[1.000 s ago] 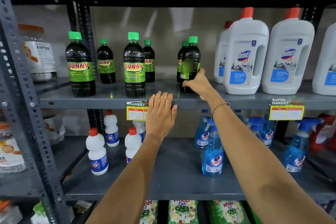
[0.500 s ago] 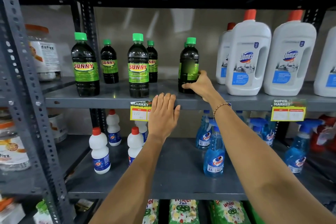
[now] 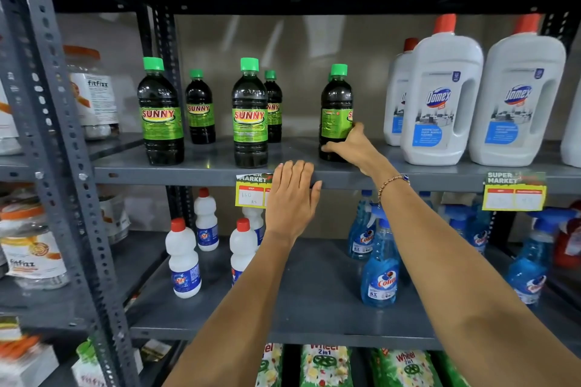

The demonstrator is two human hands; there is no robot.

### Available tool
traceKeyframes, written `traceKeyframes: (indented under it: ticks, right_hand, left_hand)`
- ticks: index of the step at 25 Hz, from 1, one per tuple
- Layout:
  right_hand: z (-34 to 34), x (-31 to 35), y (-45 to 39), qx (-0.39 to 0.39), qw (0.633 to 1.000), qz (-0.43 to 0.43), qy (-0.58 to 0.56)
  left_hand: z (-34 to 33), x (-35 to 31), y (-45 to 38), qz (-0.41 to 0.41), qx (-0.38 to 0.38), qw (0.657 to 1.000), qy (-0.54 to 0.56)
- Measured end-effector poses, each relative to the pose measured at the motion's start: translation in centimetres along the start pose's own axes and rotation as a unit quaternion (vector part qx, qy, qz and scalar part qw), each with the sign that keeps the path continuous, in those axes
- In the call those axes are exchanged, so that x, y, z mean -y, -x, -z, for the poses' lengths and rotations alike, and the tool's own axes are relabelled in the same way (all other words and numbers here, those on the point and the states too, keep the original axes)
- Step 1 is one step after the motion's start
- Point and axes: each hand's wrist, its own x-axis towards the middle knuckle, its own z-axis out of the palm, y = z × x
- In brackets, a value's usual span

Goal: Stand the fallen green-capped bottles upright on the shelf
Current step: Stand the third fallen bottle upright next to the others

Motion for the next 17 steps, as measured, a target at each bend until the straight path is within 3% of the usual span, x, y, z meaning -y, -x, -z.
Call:
traceKeyframes:
  ticks: [5,10,13,17]
  right_hand:
    - [0.17,0.33,0.67,-0.029,0.999,0.021,0.039]
    - [0.42,-0.01,0.34,0.009,1.0,-0.002,-0.025]
    - [0.23,0.01,0.23,-0.004,1.0,0.016,-0.011]
    - [0.29,-0.22,-0.05,0.038,0.999,-0.007,-0.026]
  left_hand:
    - [-0.2,0.08,0.01,-0.005,-0.01,1.0,0.002]
    - [-0.2,-0.05,0.15,-0.007,-0.013,1.0,0.006]
    - [-0.14,-0.03,0.1,-0.005,-0.013,1.0,0.007]
    - [-0.22,-0.04,0.11,-0.009,-0.018,1.0,0.01]
